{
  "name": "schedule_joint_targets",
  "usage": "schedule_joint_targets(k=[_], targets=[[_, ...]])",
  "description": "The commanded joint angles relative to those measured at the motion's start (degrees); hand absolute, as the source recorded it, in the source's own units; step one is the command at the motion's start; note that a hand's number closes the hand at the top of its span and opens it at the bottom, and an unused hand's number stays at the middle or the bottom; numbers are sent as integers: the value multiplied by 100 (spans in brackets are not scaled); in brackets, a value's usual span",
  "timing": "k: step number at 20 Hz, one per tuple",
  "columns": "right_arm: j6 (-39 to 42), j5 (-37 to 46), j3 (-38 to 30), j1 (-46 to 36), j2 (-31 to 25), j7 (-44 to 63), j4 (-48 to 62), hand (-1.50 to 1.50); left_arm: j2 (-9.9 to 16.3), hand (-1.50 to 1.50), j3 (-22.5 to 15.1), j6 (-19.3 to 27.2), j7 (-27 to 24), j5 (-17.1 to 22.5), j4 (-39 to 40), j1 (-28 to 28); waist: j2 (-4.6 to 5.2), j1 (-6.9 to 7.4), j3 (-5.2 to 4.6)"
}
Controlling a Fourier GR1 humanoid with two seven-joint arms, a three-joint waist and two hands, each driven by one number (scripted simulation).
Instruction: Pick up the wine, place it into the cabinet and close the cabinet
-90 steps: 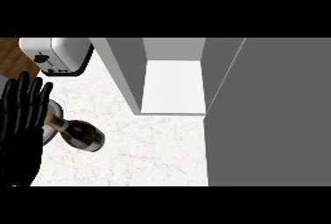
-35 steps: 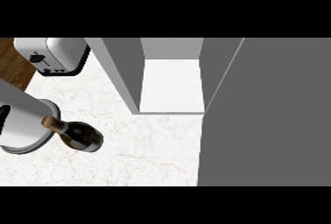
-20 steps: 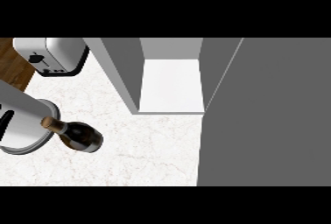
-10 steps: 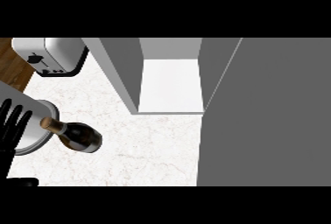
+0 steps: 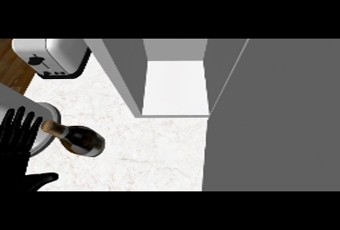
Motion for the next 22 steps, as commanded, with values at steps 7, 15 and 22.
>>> schedule_joint_targets(k=[7, 15, 22], targets=[[156, -650, -245, 484, -16, 231, -997, -150, 170, -150, -15, -222, -445, -191, 976, -330, -3, -10, 5], [52, -593, -236, 343, 50, 478, -1122, -150, 258, -150, 44, -741, -1339, -278, 1926, -324, -5, -16, 1], [182, -76, 272, 862, 338, 60, -1211, -150, 309, -150, 4, -759, -1529, -357, 2445, -517, -9, -24, 3]])
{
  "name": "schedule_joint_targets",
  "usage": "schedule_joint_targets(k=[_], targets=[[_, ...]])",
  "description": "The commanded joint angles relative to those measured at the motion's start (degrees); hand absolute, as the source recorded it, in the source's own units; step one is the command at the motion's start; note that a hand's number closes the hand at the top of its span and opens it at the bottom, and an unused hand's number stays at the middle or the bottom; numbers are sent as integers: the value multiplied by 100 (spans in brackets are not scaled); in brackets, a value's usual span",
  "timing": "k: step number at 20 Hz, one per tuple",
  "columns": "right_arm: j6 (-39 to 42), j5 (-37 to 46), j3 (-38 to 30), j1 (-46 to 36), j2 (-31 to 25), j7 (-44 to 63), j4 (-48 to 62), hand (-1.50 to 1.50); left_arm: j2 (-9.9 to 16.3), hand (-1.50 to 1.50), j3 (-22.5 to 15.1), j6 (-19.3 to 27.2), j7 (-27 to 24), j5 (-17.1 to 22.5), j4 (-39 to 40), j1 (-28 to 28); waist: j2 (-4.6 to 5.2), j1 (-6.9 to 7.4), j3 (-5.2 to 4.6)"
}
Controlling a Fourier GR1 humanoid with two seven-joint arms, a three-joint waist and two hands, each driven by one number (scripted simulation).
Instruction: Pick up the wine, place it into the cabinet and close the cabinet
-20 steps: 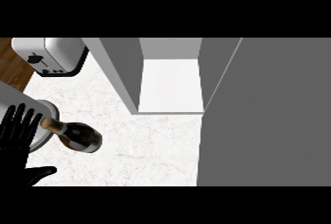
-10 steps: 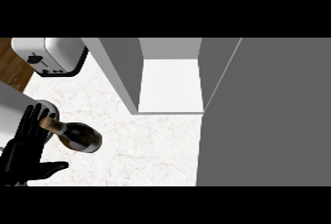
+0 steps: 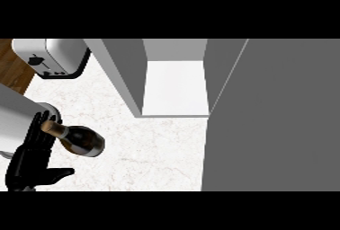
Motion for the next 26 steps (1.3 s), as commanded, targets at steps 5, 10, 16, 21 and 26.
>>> schedule_joint_targets(k=[5, 10, 16, 21, 26], targets=[[-55, -851, -440, -93, -153, 553, -806, -150, 46, -150, -40, -16, -800, -347, 1082, -344, 7, -1, 0], [-4, -664, -348, -105, -142, 577, -797, -150, 173, -150, -56, -52, -799, -316, 1222, -449, 4, 17, 1], [-54, -358, -76, -22, 44, 477, -846, -150, -64, -150, -273, 135, -1257, -626, 1912, -696, 4, 3, 0], [-71, -581, -329, -197, -19, 573, -700, -150, 107, -150, -211, -50, -1540, -582, 2477, -885, 8, 5, -1], [305, -244, -186, 91, 58, -153, -295, -150, 216, -150, -170, -247, -2068, -572, 3093, -1113, 12, 14, 0]])
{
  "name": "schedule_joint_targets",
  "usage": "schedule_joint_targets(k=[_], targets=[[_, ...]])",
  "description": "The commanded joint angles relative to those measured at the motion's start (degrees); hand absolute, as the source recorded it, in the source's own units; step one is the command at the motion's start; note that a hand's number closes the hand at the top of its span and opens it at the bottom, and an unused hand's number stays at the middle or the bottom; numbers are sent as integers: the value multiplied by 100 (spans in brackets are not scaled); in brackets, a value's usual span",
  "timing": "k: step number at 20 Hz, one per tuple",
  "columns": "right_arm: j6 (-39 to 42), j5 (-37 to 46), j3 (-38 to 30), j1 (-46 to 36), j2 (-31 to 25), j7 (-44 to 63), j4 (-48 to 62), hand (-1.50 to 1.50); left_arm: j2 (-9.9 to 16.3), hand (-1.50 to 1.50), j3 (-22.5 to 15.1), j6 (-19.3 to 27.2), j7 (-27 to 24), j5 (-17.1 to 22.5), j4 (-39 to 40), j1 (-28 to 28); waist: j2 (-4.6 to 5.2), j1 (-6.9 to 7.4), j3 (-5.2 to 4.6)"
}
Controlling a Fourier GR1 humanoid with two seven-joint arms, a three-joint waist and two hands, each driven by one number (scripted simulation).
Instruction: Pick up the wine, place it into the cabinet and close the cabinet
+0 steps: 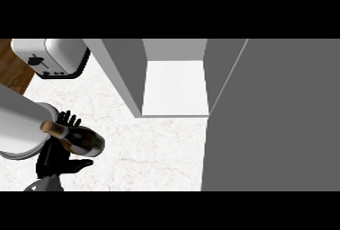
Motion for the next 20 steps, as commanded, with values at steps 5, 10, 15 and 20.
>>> schedule_joint_targets(k=[5, 10, 15, 20], targets=[[-102, 232, 608, 551, 365, 19, -770, -150, -130, 150, -28, -161, 128, 300, 280, -473, -5, 5, 2], [-217, -347, 177, 77, 33, 702, -1130, -150, 37, 150, -294, -599, -594, -79, 493, -286, -5, -23, -3], [-93, -94, 411, 764, 286, 284, -1115, -150, 77, 150, -665, -198, -977, -668, 274, -101, -16, -36, 3], [-97, -315, 151, 385, 176, 395, -946, -150, 24, 150, -707, 411, -1021, -784, -111, 28, -15, 30, 5]])
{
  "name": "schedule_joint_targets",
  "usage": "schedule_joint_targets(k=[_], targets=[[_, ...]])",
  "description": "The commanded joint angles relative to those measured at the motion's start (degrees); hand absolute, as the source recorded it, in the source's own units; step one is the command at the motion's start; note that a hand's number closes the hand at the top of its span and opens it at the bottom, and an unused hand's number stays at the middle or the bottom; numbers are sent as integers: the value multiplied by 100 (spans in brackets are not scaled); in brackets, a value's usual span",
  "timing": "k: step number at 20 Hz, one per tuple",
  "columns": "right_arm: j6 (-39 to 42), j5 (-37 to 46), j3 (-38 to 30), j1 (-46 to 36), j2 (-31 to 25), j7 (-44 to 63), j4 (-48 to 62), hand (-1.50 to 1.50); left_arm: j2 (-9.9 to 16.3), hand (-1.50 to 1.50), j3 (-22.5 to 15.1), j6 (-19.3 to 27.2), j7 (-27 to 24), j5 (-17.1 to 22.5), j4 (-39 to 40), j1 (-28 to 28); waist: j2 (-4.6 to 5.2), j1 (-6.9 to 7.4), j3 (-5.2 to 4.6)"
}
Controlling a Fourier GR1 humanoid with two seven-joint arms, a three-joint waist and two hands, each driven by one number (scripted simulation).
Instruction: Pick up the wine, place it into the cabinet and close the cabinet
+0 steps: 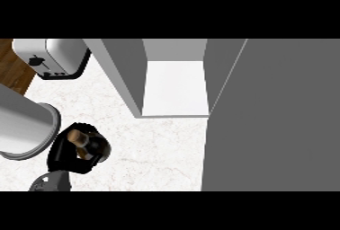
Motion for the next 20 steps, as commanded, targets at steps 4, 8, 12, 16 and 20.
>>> schedule_joint_targets(k=[4, 8, 12, 16, 20], targets=[[42, -114, 205, 552, 143, -17, -799, -150, -276, 150, -130, 527, 165, -7, -1189, 1026, 1, 62, -7], [1, -562, -196, 4, -120, 417, -734, -150, -377, 150, -186, 955, 61, -108, -2086, 1236, -4, 81, -8], [15, -112, 212, 395, 197, 52, -703, -150, -598, 150, -288, 1306, 45, -216, -2451, 1203, 6, 49, -10], [-219, -89, 91, -376, 120, 349, -295, -150, -528, 150, -358, 732, 989, 444, -3504, 1374, 7, 89, -11], [-73, -176, 155, 169, 88, 469, -908, -150, -834, 150, -729, 914, 1453, 458, -4465, 1854, 0, 50, -10]])
